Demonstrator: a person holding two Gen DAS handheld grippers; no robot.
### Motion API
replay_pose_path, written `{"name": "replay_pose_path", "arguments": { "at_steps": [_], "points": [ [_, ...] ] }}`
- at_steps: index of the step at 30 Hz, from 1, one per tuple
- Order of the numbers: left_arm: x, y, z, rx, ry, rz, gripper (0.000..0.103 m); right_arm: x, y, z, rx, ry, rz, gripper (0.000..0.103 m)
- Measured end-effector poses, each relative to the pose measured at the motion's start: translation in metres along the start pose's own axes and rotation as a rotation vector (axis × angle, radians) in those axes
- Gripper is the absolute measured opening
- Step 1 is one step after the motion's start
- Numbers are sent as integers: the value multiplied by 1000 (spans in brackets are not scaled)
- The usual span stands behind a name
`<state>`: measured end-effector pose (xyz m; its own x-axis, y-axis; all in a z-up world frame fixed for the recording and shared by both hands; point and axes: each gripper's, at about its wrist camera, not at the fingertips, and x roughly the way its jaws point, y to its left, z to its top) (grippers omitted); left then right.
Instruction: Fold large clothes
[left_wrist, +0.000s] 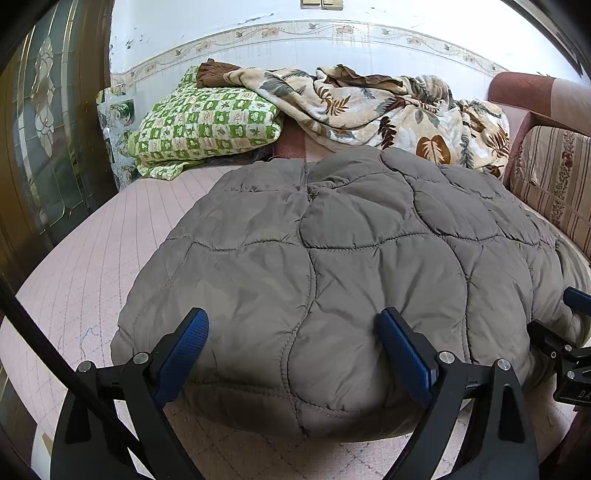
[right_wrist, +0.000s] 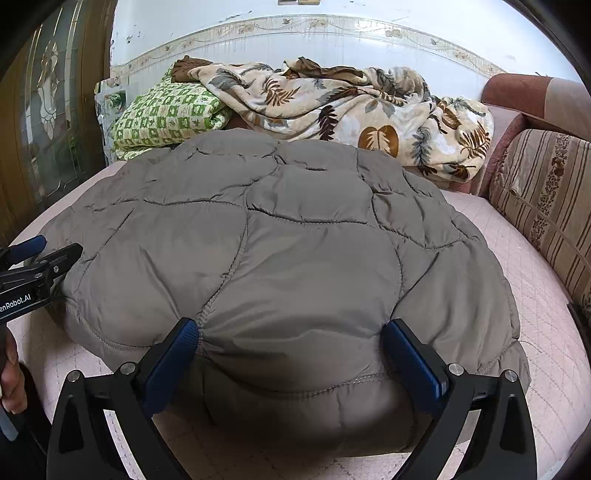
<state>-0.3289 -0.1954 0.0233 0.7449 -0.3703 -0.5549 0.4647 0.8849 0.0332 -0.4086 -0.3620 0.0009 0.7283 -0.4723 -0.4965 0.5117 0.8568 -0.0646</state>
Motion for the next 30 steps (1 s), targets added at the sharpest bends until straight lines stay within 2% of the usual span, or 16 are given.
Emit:
{"name": "replay_pose_path", "arguments": {
  "at_steps": [9,13,15,17,20,22,24,26,30],
  "points": [
    [0,0,0,-1,-1,1,93,-2,0,1,-3,-4,2,102],
    [-1,1,0,-7,-6,-8,93,-24,-11,7,28,-99,-28,102],
    [-1,3,2,-15,-10,-13,93,-34,-27,9,81,-143,-75,102],
    [1,4,3,-25,-8,-12,93,-36,-45,10,150,-140,-97,102],
    [3,5,4,-29,-1,-17,93,-27,-87,3,328,-76,-113,102],
    [2,5,3,-25,1,-15,93,-15,-104,-2,403,-9,-98,102],
    [2,4,1,-21,2,-13,93,-6,-106,-3,396,34,-91,102],
    [2,6,2,-24,4,-16,93,-7,-98,-3,343,36,-122,102],
    [-5,9,2,-24,-8,-23,93,-29,-87,-2,297,-59,-149,102]
  ]
}}
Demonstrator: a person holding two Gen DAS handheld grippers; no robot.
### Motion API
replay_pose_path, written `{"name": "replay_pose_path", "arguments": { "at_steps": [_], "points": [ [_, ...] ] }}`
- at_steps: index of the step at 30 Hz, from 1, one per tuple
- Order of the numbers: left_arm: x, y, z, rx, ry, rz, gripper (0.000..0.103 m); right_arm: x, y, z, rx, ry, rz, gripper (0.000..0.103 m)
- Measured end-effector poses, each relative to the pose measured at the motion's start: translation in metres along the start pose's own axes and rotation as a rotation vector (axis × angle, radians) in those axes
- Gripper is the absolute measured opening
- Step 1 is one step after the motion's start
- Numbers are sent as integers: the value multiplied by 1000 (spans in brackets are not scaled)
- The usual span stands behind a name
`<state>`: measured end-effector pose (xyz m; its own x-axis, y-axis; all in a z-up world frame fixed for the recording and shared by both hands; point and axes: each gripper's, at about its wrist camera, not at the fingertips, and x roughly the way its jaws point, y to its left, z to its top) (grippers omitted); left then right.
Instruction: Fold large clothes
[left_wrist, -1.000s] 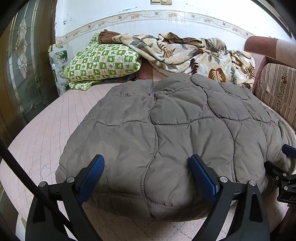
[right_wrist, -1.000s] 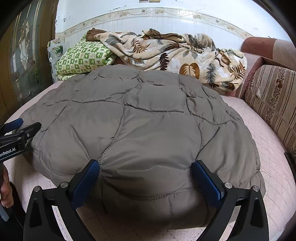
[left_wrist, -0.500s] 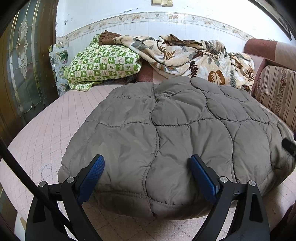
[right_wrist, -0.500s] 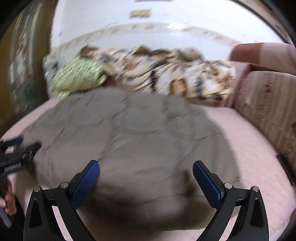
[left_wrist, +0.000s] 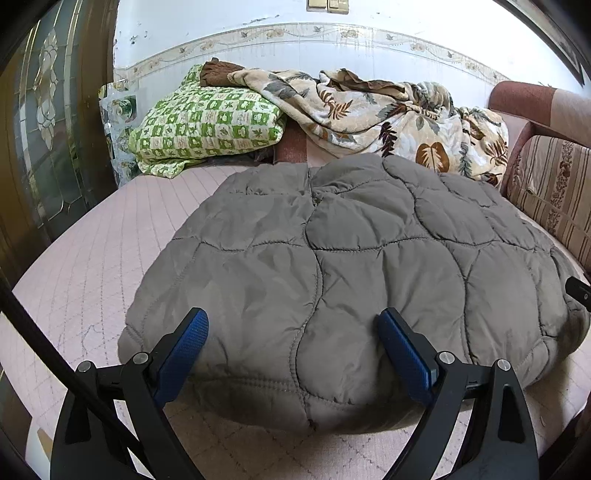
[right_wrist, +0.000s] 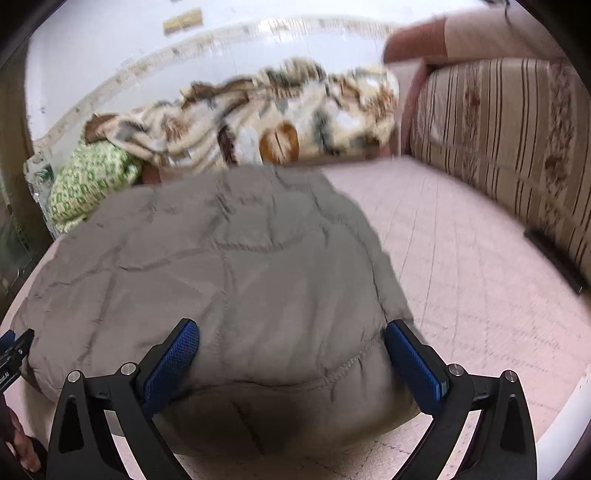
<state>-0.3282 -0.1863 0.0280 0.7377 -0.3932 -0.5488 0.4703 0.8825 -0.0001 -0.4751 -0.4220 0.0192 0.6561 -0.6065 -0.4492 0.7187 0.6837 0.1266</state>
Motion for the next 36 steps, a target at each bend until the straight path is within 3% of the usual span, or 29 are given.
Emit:
{"name": "replay_pose_path", "arguments": {
  "at_steps": [8,15,23,26,36],
  "points": [
    [-36,-4,-8,17,-1,-26,95,-31,42,-12,-155,-72,78,102],
    [-59,-9,-14,52,10,11,98,-43,65,-24,-230,-90,131,102],
    [-49,-18,-13,116,101,172,98,-41,58,-22,-186,-66,166,102],
    [-46,-24,-11,159,98,205,98,-40,57,-22,-187,-57,171,102],
    [-29,-33,1,178,111,198,98,-28,43,-19,-110,-5,173,102]
  ]
}}
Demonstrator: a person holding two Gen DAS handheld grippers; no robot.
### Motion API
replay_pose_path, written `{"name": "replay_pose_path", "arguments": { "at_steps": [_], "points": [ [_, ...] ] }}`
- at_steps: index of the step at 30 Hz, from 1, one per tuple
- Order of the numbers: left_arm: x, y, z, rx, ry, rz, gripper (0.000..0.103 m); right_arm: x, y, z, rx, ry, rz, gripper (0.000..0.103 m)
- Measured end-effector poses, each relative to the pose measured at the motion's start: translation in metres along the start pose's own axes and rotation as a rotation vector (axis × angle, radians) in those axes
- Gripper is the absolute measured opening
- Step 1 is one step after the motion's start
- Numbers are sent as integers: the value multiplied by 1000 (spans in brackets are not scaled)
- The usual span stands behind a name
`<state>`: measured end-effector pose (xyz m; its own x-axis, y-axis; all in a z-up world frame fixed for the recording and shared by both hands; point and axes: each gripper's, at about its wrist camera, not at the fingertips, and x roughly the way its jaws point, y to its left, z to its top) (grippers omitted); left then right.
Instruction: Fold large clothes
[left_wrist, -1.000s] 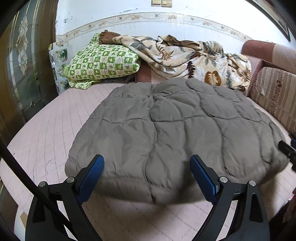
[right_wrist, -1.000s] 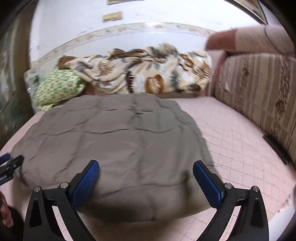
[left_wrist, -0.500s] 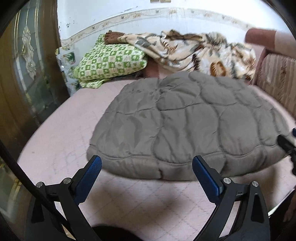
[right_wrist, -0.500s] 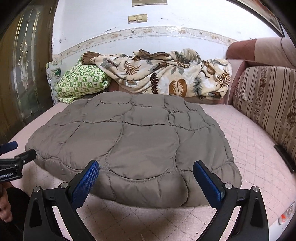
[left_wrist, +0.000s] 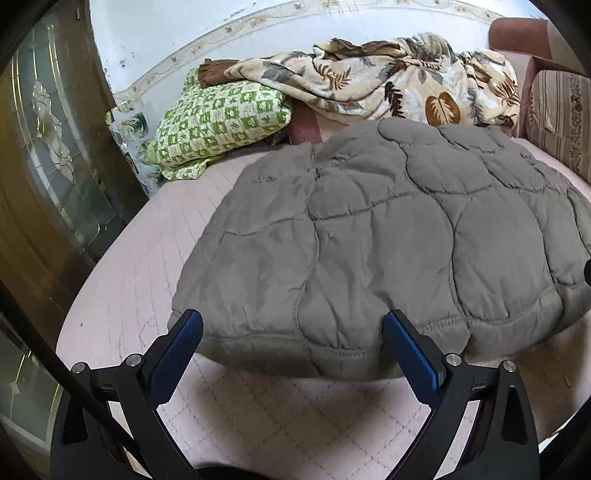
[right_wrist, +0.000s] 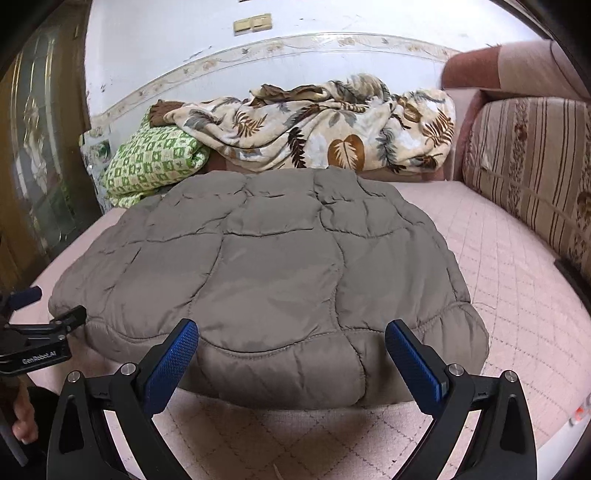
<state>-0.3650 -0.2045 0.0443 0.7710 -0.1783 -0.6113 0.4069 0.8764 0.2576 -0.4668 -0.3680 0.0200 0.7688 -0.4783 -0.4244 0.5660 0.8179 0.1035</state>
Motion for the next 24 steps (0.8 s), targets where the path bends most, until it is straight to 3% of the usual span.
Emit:
{"name": "replay_pose_path", "arguments": {
  "at_steps": [7,24],
  "points": [
    [7,8,3,-66,13,-118,98,1,4,0,-20,-1,1,102],
    [18,15,-2,-92,36,-110,98,9,35,-5,-160,-14,-15,102]
  ]
}}
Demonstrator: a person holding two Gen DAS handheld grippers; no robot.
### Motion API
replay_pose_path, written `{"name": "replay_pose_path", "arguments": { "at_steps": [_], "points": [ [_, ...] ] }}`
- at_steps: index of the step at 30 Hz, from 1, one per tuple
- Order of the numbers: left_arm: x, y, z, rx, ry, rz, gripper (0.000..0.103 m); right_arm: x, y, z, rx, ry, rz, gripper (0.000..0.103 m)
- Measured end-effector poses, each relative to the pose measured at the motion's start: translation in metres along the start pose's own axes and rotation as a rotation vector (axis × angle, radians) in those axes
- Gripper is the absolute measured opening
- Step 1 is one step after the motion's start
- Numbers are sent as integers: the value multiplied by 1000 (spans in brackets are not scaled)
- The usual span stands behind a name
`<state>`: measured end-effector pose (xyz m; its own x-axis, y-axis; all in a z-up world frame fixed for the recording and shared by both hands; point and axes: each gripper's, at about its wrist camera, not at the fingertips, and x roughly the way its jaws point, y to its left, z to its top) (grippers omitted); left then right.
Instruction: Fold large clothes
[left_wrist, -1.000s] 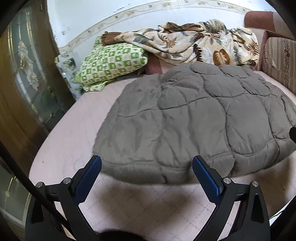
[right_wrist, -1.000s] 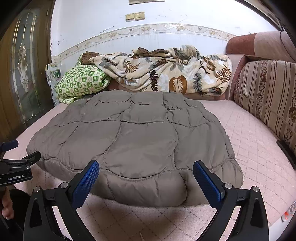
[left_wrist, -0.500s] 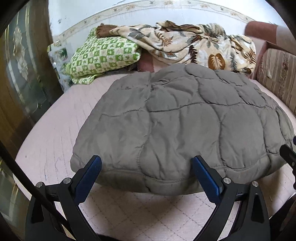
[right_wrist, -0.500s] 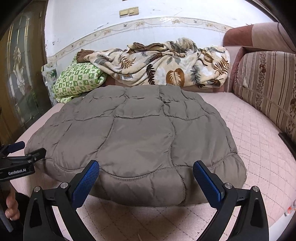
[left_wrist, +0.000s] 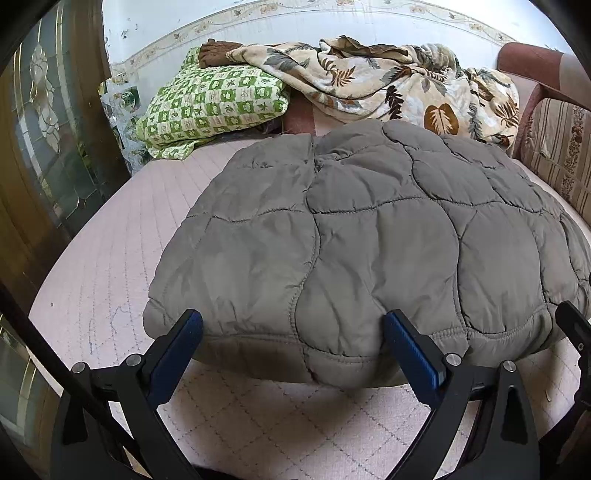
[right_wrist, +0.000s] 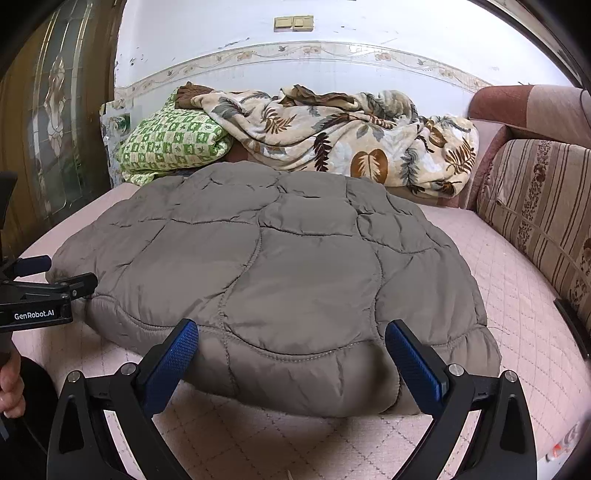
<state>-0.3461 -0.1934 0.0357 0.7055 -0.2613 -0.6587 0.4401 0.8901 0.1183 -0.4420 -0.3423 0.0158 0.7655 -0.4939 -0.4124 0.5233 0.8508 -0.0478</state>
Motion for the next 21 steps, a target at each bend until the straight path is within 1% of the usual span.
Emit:
{"name": "replay_pose_path", "arguments": {
  "at_steps": [10,14,18,21],
  "points": [
    [1,-2,-1,0,3,2,98,0,-2,0,2,-2,2,102],
    [5,-2,-2,-4,20,-5,98,1,-3,-1,7,3,2,102],
    [13,4,-1,-34,58,-50,100,1,-4,0,19,8,5,102],
    [14,11,-2,-68,65,-99,100,1,-4,-1,19,9,4,102]
  ]
}}
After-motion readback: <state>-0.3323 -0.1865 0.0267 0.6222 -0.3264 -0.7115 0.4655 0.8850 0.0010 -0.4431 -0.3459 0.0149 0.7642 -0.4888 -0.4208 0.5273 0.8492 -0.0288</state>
